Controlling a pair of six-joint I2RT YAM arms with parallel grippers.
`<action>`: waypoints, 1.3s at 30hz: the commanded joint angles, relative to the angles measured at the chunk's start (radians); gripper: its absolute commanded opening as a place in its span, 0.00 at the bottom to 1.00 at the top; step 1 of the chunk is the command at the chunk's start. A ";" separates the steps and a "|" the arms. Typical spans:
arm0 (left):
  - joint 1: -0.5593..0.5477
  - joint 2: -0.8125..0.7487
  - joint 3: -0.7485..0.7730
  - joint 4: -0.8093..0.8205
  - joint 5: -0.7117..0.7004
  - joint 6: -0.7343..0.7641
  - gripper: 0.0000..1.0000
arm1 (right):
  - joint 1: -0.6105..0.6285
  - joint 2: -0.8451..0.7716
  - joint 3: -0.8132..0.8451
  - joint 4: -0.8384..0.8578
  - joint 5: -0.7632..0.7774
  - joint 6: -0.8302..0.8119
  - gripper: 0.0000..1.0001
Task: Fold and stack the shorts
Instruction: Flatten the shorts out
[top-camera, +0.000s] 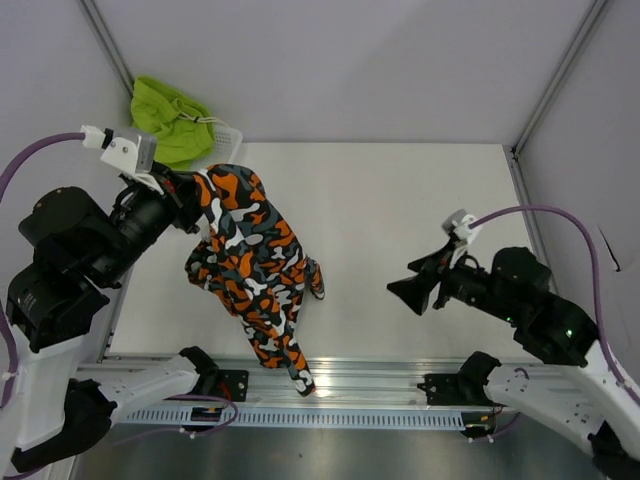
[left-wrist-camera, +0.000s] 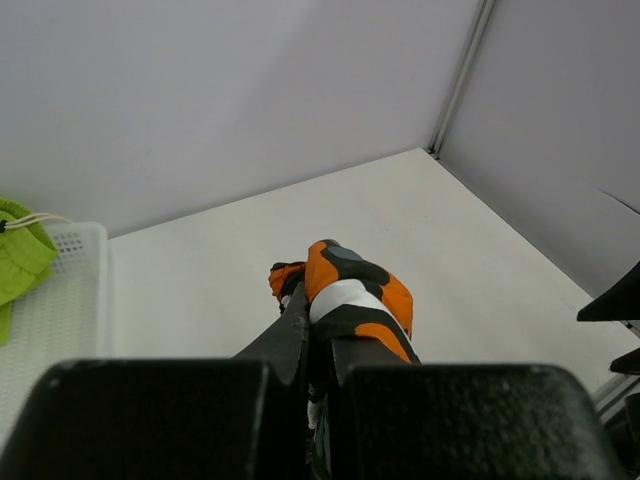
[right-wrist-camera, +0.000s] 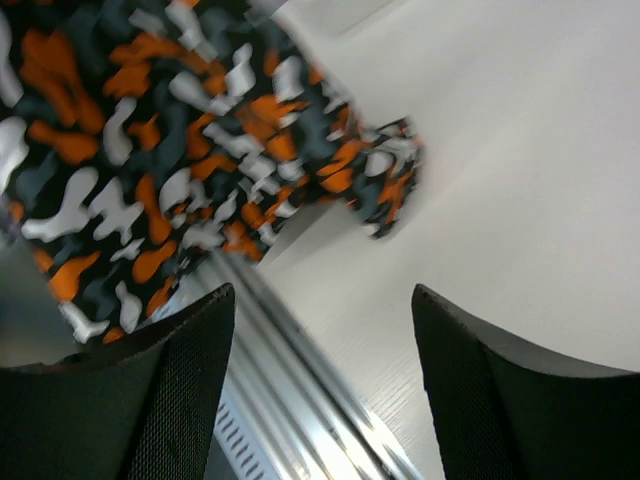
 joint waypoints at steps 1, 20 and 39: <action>0.006 0.014 0.001 0.067 -0.011 -0.020 0.00 | 0.326 0.093 -0.003 0.073 0.461 -0.025 0.74; 0.006 0.014 0.021 0.020 -0.100 -0.001 0.00 | 1.235 0.540 0.167 0.165 1.164 0.243 0.80; 0.006 0.003 0.027 0.010 -0.109 0.000 0.00 | 1.124 0.610 0.029 0.306 0.983 0.398 0.73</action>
